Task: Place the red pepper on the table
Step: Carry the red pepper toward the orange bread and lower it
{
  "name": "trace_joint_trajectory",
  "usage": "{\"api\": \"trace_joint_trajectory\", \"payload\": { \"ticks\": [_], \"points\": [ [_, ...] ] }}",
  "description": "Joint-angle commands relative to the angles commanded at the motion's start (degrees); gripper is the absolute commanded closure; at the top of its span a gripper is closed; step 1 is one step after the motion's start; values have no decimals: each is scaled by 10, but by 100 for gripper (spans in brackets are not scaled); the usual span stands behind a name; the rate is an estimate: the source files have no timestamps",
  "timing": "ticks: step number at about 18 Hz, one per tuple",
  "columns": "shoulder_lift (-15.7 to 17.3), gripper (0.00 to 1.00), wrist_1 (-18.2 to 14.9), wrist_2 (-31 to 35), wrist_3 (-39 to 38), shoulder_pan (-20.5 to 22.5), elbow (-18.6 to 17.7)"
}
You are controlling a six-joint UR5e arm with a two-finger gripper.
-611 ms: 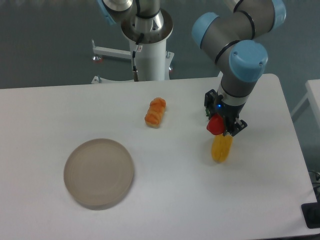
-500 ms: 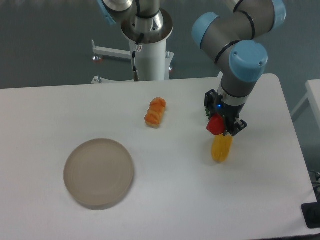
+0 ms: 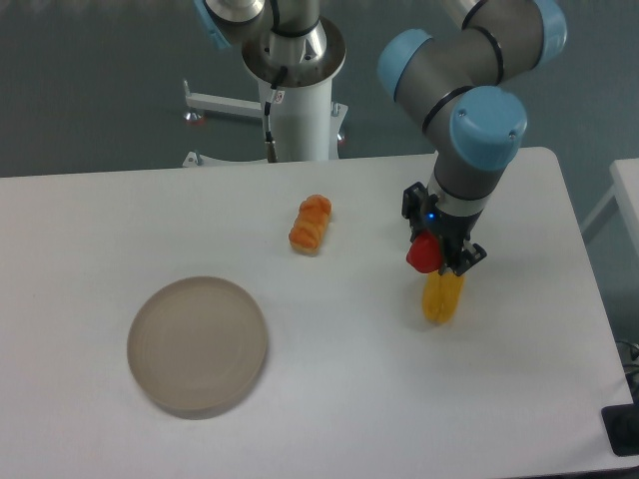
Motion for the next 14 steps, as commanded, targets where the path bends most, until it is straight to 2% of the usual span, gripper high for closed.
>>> {"api": "trace_joint_trajectory", "payload": {
  "ticks": [2,6,11,14],
  "points": [
    [-11,79,20,4,-55,-30,-6],
    [-13,79,62,6,-73,-65,-39],
    [-14,79,86,6,-91,-92,-85],
    [-13,79,147,7,-93,-107,-134]
  ]
}}
